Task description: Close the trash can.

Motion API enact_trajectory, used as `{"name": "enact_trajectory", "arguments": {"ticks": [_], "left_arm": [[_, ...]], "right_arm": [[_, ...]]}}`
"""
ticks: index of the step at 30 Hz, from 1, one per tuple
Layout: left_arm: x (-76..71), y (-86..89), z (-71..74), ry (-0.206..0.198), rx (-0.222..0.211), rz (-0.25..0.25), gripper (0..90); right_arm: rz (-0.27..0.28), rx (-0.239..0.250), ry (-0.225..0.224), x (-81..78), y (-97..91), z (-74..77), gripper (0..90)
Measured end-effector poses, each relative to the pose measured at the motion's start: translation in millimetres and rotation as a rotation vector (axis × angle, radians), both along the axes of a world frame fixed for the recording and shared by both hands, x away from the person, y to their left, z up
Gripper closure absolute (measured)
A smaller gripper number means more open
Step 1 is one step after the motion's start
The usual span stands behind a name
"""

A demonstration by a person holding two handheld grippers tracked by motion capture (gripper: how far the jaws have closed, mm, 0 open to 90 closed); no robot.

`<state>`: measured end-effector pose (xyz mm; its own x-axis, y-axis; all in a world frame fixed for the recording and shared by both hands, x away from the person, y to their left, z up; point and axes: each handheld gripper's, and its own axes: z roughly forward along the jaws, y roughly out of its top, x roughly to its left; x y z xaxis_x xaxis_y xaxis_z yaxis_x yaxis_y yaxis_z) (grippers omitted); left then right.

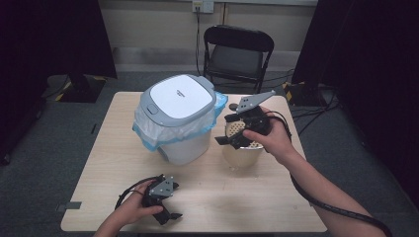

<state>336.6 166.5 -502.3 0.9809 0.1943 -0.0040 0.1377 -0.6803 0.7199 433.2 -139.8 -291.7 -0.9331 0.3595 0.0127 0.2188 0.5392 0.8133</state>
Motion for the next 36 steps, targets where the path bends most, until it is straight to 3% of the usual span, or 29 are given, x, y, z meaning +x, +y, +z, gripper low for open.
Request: {"name": "enact_trajectory", "arguments": {"ticks": [5, 36], "left_arm": [[-0.3, -0.3, -0.4, 0.015, -0.002, -0.002, 0.0], [-0.3, 0.0, 0.4, 0.015, 0.010, -0.003, 0.0]], "right_arm": [[-0.006, 0.005, 0.001, -1.2, -6.5, -7.5, 14.6], [-0.034, 0.006, 0.050, -17.7, -45.1, -62.8, 14.6]]}}
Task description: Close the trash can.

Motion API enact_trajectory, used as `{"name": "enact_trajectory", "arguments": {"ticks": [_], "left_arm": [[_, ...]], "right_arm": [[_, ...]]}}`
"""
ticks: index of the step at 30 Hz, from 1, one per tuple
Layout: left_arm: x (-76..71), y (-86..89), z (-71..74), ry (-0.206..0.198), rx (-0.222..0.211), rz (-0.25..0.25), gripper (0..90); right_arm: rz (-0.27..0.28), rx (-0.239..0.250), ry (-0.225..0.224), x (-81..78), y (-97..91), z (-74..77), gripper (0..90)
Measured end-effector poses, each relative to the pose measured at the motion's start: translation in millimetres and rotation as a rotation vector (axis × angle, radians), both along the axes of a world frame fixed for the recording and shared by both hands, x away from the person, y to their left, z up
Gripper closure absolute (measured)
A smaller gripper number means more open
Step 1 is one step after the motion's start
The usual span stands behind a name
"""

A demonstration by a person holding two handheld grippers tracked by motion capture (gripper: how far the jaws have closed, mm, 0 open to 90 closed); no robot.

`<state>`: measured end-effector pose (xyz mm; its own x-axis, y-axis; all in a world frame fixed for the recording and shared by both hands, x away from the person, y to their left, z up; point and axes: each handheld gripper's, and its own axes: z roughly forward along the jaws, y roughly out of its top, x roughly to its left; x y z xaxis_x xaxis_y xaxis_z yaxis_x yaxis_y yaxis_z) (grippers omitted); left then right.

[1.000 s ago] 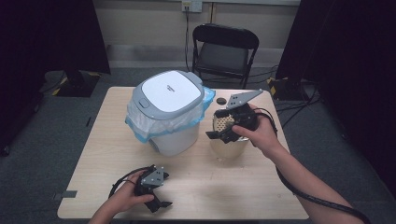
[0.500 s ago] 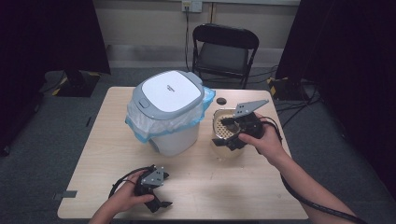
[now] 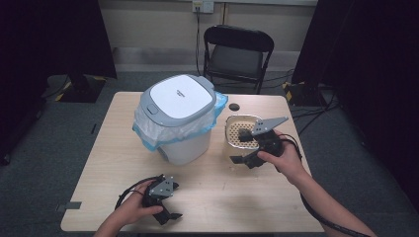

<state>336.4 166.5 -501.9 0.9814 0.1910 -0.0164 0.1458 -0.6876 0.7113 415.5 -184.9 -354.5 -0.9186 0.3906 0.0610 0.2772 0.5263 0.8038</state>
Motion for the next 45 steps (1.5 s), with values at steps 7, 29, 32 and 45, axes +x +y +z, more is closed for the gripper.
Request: {"name": "enact_trajectory", "arguments": {"ticks": [7, 29, 32, 45], "left_arm": [[0.0, 0.0, 0.0, -0.001, 0.000, 0.000, 0.0], [0.0, 0.0, -0.1, 0.000, -0.002, 0.000, 0.0], [0.0, 0.0, -0.1, 0.000, -0.001, 0.000, 0.0], [0.0, -0.1, -0.1, -0.001, -0.002, 0.000, 0.0]], "right_arm": [[-0.008, 0.006, 0.013, -4.6, -8.7, -12.6, 14.7], [-0.012, 0.017, 0.046, -19.5, -36.4, -35.6, 14.7], [-0.011, 0.016, 0.054, -22.8, -40.7, -39.0, 14.7], [-0.019, 0.016, 0.072, -28.6, -50.6, -55.9, 14.8]]}}
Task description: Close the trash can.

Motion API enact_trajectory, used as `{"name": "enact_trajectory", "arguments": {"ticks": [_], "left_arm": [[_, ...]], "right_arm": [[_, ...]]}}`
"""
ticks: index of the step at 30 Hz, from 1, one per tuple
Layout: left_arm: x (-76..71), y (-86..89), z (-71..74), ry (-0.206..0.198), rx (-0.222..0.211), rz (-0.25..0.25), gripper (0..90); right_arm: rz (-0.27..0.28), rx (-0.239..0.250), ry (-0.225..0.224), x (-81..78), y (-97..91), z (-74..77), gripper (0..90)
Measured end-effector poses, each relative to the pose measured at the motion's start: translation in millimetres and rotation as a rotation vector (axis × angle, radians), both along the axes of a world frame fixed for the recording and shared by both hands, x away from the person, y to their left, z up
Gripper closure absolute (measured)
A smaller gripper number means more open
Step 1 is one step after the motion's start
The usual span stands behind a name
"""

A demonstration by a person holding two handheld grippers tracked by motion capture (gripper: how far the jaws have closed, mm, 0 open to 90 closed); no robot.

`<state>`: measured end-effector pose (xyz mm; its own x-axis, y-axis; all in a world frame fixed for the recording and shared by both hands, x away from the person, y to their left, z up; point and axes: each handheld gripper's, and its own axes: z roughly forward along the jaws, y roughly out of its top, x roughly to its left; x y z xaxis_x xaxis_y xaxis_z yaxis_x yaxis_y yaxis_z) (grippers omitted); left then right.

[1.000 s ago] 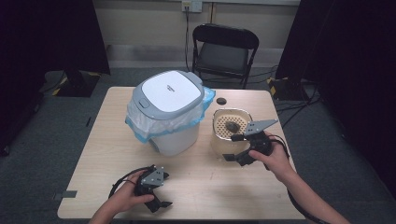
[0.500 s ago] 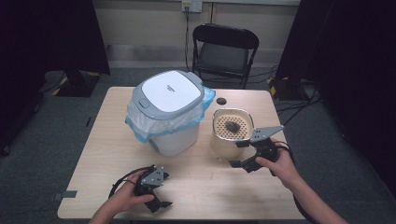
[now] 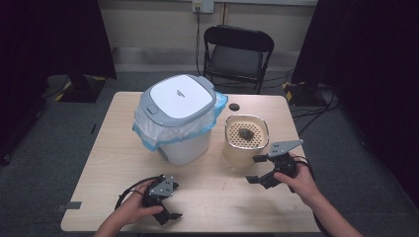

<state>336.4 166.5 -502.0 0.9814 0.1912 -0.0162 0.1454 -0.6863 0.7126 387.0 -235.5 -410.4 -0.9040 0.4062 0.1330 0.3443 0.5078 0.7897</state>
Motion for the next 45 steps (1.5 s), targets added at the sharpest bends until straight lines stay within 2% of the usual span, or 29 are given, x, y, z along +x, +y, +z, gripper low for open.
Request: {"name": "enact_trajectory", "arguments": {"ticks": [12, 22, 36, 45], "left_arm": [[0.0, 0.0, 0.0, 0.000, 0.001, 0.000, 0.0], [0.0, 0.0, 0.1, 0.000, 0.001, 0.000, 0.0], [0.0, 0.0, 0.1, 0.000, 0.001, 0.000, 0.0], [0.0, 0.0, 0.1, 0.000, 0.001, 0.000, 0.0]], "right_arm": [[-0.006, -0.023, -0.010, -4.3, -8.8, -16.3, 14.7], [-0.021, -0.036, 0.002, -8.2, -17.7, -32.8, 14.7], [-0.029, -0.097, -0.013, -12.9, -22.4, -53.0, 14.7], [-0.030, -0.117, -0.025, -16.0, -25.6, -62.9, 14.8]]}}
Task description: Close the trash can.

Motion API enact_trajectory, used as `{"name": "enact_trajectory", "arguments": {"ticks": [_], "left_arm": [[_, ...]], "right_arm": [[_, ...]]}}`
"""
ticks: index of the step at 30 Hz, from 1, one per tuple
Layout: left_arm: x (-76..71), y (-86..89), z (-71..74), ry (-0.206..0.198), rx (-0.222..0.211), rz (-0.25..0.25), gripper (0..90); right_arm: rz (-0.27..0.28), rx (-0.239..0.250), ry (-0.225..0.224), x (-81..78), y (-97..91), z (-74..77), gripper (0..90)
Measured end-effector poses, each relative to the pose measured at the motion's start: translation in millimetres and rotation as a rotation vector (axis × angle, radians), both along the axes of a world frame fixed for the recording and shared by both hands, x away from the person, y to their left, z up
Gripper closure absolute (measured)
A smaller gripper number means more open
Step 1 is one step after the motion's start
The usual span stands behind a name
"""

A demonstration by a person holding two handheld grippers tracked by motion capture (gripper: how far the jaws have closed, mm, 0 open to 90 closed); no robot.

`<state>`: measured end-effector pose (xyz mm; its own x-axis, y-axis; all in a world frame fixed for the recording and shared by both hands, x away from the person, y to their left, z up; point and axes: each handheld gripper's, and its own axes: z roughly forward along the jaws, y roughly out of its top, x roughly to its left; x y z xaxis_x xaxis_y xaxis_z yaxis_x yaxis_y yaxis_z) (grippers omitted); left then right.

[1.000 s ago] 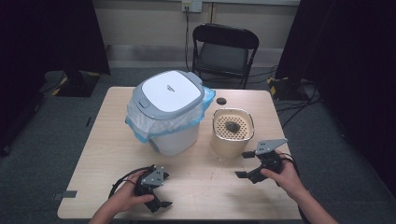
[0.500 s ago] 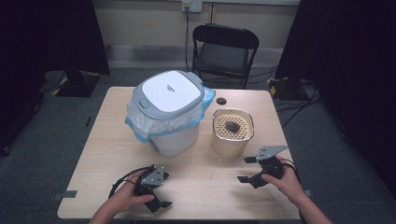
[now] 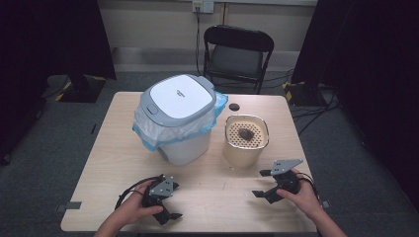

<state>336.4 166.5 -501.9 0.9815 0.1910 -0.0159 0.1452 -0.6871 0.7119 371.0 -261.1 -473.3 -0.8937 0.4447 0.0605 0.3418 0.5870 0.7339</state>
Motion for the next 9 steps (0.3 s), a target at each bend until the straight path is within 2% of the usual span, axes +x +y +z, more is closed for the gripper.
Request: {"name": "enact_trajectory", "arguments": {"ticks": [9], "left_arm": [[0.0, 0.0, 0.0, 0.000, 0.000, 0.000, 0.0]], "right_arm": [[0.004, -0.029, -0.025, -3.4, -1.0, -8.3, 14.7]]}}
